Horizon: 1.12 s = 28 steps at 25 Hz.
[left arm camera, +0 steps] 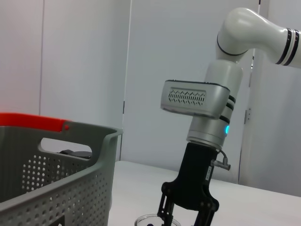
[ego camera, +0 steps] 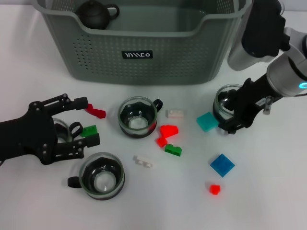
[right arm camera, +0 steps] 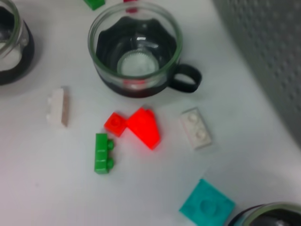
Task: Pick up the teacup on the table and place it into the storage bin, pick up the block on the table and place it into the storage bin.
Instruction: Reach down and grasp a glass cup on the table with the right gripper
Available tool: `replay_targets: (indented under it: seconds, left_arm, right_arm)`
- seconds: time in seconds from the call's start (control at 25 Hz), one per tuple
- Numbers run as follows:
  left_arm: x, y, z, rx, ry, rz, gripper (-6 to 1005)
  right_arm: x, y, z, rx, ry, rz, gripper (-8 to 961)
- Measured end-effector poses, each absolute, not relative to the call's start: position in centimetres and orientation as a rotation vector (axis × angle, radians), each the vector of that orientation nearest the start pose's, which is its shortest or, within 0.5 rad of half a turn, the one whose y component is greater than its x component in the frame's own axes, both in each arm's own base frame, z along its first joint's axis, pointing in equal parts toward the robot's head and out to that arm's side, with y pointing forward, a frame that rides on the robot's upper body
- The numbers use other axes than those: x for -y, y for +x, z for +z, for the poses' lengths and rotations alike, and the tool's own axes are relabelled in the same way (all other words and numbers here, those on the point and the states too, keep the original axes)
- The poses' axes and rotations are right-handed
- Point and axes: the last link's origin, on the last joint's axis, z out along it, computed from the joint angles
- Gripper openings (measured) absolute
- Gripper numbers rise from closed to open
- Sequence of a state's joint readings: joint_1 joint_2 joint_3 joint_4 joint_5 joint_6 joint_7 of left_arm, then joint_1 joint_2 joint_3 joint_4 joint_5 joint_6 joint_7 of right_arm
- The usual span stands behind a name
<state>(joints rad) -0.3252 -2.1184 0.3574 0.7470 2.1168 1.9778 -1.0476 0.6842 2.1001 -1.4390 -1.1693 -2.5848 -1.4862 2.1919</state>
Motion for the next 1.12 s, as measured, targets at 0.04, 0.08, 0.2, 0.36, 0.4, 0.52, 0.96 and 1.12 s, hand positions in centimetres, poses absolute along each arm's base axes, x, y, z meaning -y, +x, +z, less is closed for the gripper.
replay_targets:
  seconds: [0.04,0.08,0.2,0.36,0.4,0.52,0.96,1.12]
  left_arm:
    - [-23.3,-30.1,3.4,0.359,-2.66,-0.925,843]
    - [-23.3,-30.1,3.3,0.36,-2.66,-0.923,843]
    - [-23.3,-30.2,3.3,0.363,-2.661,-0.92,843]
    - [-23.2,-30.3,3.3,0.368,-2.659,-0.918,843]
    - [-23.2,-30.3,3.3,0.368,-2.659,-0.918,843]
    - [-23.2,-30.3,3.3,0.369,-2.659,-0.917,843]
    - [-23.2,-30.3,3.3,0.371,-2.655,-0.919,843]
    - [-23.3,-30.2,3.3,0.367,-2.656,-0.92,843]
  right_arm:
    - [-35.9,17.9,-3.7,-0.446,-2.843,-0.638,551]
    - [-35.9,18.0,-3.8,-0.452,-2.843,-0.64,550]
    - [-35.8,18.3,-4.1,-0.471,-2.849,-0.658,547]
    - [-35.4,18.4,-4.5,-0.452,-2.868,-0.695,543]
    - [-35.2,18.4,-4.7,-0.442,-2.876,-0.705,542]
    - [-34.9,18.3,-4.7,-0.426,-2.893,-0.718,540]
    - [-35.9,17.7,-5.3,-0.477,-2.839,-0.653,529]
    - [-36.0,17.8,-5.6,-0.514,-2.828,-0.659,525]
